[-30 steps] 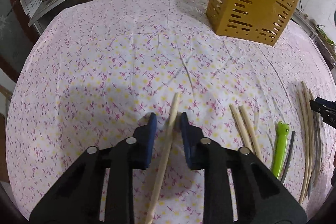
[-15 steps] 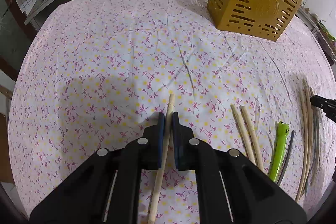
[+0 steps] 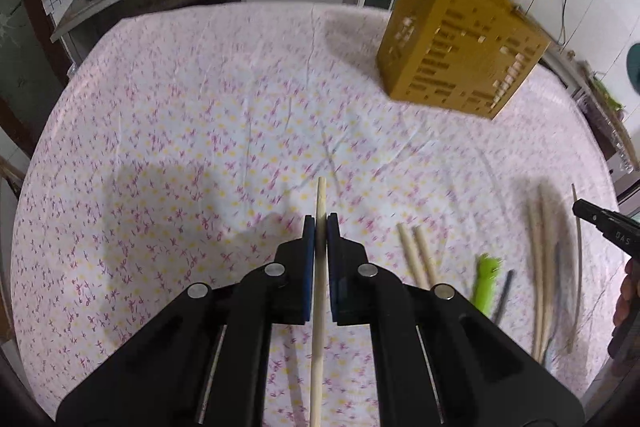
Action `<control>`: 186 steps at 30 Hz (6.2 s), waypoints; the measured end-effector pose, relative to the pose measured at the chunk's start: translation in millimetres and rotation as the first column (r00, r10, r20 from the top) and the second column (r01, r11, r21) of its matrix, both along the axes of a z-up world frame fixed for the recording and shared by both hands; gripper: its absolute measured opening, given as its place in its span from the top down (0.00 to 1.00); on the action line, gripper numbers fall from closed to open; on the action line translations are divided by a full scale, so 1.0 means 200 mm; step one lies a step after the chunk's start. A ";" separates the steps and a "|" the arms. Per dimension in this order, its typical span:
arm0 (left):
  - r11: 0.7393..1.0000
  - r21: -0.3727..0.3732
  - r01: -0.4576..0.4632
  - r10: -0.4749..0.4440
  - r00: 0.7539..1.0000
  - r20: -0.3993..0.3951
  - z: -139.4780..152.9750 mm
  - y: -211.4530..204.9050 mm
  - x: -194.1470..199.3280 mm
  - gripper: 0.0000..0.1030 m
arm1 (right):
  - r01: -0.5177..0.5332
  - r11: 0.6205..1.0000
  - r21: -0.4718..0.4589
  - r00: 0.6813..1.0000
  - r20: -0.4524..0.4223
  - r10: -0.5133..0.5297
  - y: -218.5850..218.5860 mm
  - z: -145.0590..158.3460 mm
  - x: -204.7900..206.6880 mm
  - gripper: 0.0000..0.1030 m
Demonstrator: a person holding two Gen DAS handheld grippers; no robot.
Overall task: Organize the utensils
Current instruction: 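Lift both chopsticks and lower them upright into the yellow slotted holder with both tools, then open both tools to release the chopsticks in the holder, then grasp the light-blue spoon with the right tool while the left tool grasps a chopstick, then carry the spoon and chopstick up and insert both into the yellow holder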
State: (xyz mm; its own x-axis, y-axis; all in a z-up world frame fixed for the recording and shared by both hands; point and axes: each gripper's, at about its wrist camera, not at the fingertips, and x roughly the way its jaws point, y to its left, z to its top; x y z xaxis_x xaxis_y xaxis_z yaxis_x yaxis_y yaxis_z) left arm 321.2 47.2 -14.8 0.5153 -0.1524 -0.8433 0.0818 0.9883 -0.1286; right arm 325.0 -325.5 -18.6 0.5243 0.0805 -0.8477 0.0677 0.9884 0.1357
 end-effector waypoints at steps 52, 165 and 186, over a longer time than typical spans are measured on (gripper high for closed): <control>0.994 -0.104 0.040 0.034 0.783 0.621 1.02 -0.52 0.76 0.96 | -0.028 1.000 -0.013 0.767 0.642 0.030 0.36 1.09 0.62 0.94; 0.997 0.043 0.061 -0.067 0.990 0.128 0.09 -0.32 -0.21 0.92 | -0.016 0.998 0.057 0.992 0.129 0.009 0.18 0.08 -0.31 0.93; 0.999 0.011 0.047 -0.048 0.926 0.375 0.50 -0.29 -0.26 0.96 | -0.016 0.999 0.043 0.946 0.325 0.001 0.17 0.34 -0.28 0.93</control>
State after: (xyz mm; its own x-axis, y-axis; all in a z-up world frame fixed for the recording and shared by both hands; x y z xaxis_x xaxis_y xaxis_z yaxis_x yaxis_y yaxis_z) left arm 269.6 -11.4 84.3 0.7862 -0.1830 -0.5902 0.1705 0.9823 -0.0775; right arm 269.4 -290.5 50.4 0.7695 0.1204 -0.6272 0.0039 0.9812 0.1932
